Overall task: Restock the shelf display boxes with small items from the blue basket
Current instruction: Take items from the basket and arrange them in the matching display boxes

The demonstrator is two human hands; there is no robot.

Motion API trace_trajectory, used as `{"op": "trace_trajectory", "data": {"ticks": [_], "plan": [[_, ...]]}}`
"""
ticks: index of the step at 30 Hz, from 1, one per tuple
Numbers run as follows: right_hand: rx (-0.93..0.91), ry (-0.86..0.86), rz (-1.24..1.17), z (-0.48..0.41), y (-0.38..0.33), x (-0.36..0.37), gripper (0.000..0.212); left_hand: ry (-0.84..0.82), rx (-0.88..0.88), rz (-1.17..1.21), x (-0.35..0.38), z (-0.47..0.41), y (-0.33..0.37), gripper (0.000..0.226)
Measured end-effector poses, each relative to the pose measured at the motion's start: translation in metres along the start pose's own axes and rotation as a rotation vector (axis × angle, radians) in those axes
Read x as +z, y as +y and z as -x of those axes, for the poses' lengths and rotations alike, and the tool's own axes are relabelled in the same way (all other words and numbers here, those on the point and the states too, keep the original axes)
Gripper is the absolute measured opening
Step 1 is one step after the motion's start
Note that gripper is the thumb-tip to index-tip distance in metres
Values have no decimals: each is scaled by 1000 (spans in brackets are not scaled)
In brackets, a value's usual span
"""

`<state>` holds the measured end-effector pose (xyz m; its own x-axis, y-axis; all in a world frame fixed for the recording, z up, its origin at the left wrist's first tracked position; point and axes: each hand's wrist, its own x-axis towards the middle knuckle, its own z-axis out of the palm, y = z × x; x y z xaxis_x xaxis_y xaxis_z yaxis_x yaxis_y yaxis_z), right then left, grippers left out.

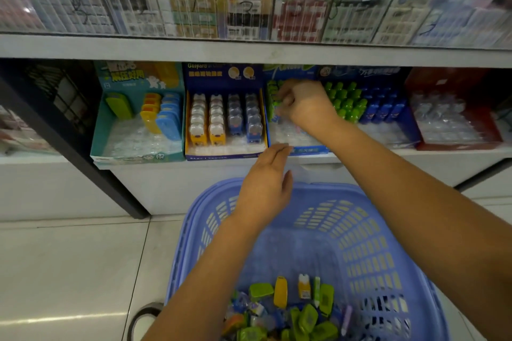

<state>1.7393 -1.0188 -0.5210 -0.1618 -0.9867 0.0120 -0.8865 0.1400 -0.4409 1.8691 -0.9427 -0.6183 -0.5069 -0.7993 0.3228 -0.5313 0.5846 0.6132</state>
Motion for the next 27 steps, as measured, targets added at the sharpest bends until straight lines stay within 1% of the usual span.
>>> {"op": "trace_trajectory", "data": {"ticks": [1,2,3,4,6,7,9,10,11,12,13,14,15,16,17,18,20,22,23,25,27], "plan": [[0,30,-115,17,4,2,12,59,-14,26,3,6,-2,39],[-15,24,-191,36,11,7,7,90,-39,39,9,12,-5,31],[-4,-39,-209,55,20,15,16,69,-83,49,17,20,-9,25],[25,-152,-198,75,32,26,20,-15,-148,60,26,27,-14,23],[145,-411,-128,113,58,57,15,-314,-268,5,48,46,-29,24],[221,-536,-43,130,70,75,21,-474,-312,-43,60,58,-38,26],[344,-711,66,155,96,115,40,-754,-411,-115,80,83,-52,32],[454,-735,82,161,102,141,46,-866,-456,-146,90,94,-57,35],[598,-680,103,166,110,165,47,-952,-496,-188,97,102,-62,37],[632,-711,201,174,123,182,44,-1004,-529,-236,102,108,-65,37],[825,-771,191,178,120,183,39,-1034,-549,-270,106,112,-67,35],[901,-728,202,184,123,197,41,-1047,-561,-277,109,116,-68,34],[831,-642,193,192,134,219,51,-1048,-565,-261,112,119,-70,33],[693,-640,129,198,140,236,62,-1044,-564,-242,115,123,-72,34],[593,-675,121,205,142,245,72,-1046,-570,-234,117,128,-75,36],[584,-674,134,212,145,251,79,-1056,-582,-240,119,133,-78,37],[646,-608,147,213,139,265,84,-1036,-642,-235,122,140,-86,38],[681,-615,90,211,134,272,83,-1010,-709,-207,125,138,-92,36],[700,-617,30,209,132,275,79,-998,-721,-201,126,136,-93,35],[686,-631,-27,207,131,280,64,-991,-760,-191,129,133,-92,39],[627,-648,4,205,127,283,51,-1002,-782,-167,135,133,-93,47]]}}
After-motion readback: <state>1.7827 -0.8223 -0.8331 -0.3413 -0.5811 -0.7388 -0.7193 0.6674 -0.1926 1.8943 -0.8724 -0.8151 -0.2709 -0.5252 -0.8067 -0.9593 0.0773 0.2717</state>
